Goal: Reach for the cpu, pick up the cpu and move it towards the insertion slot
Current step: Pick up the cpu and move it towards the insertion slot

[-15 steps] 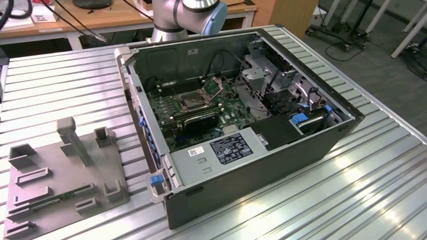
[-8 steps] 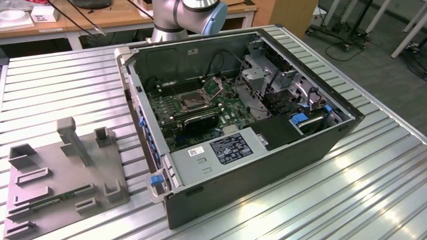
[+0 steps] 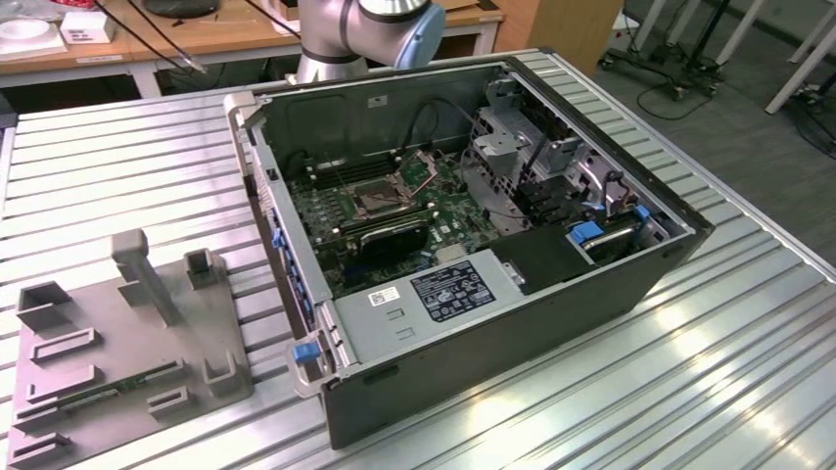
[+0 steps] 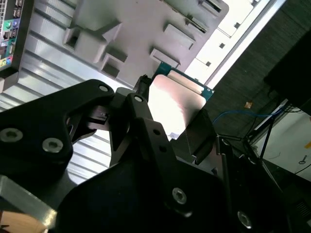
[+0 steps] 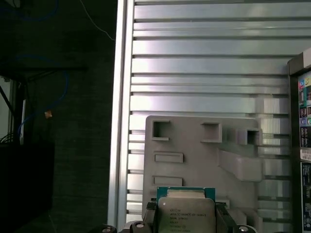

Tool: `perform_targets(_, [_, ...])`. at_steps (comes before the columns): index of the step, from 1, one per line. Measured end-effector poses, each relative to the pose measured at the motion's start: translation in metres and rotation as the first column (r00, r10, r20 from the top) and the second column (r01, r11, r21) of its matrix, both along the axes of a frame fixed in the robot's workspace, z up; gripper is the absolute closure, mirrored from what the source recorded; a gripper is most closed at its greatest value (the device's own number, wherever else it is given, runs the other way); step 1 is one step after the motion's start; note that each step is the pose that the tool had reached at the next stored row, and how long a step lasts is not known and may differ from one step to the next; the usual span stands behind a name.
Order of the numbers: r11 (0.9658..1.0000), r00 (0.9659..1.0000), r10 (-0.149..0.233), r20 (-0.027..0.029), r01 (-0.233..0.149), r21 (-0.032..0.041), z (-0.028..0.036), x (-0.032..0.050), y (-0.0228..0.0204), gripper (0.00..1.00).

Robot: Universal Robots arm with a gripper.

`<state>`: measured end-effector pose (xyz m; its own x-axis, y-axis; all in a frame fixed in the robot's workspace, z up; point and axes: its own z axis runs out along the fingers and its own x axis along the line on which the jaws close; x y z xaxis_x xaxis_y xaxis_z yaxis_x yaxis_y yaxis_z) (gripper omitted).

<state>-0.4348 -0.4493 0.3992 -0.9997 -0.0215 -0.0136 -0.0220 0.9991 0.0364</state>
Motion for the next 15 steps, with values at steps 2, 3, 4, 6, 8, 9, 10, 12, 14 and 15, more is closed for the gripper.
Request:
perform_targets(2, [1.0000,1.0000,0.000,-0.0005,0.000,0.0001,-0.0002,0.0079,0.0000,0.45])
perform_targets(3, [1.0000,1.0000,0.000,-0.0008,0.000,0.0001,-0.0001,0.0118,0.0000,0.45])
perform_targets(4, [1.0000,1.0000,0.000,-0.0005,0.000,0.0002,-0.0003,0.0157,0.0000,0.45])
perform_targets(6, [1.0000,1.0000,0.000,-0.0005,0.000,0.0002,-0.0004,0.0220,0.0000,0.45])
perform_targets(8, [1.0000,1.0000,0.000,-0.0004,0.000,0.0002,-0.0004,0.0249,0.0000,0.45])
perform_targets(9, [1.0000,1.0000,0.000,-0.0006,0.000,0.0001,-0.0003,0.0251,0.0001,0.45])
perform_targets(10, [1.0000,1.0000,0.000,-0.0007,0.000,0.0000,0.0001,0.0252,0.0001,0.45])
perform_targets(12, [1.0000,1.0000,0.000,-0.0006,0.000,0.0001,0.0027,0.0254,0.0000,0.45])
perform_targets(14, [1.0000,1.0000,0.000,-0.0006,0.000,0.0000,0.0075,0.0255,0.0000,0.45])
perform_targets(15, [1.0000,1.0000,0.000,-0.0006,0.000,0.0001,0.0101,0.0255,0.0000,0.45])
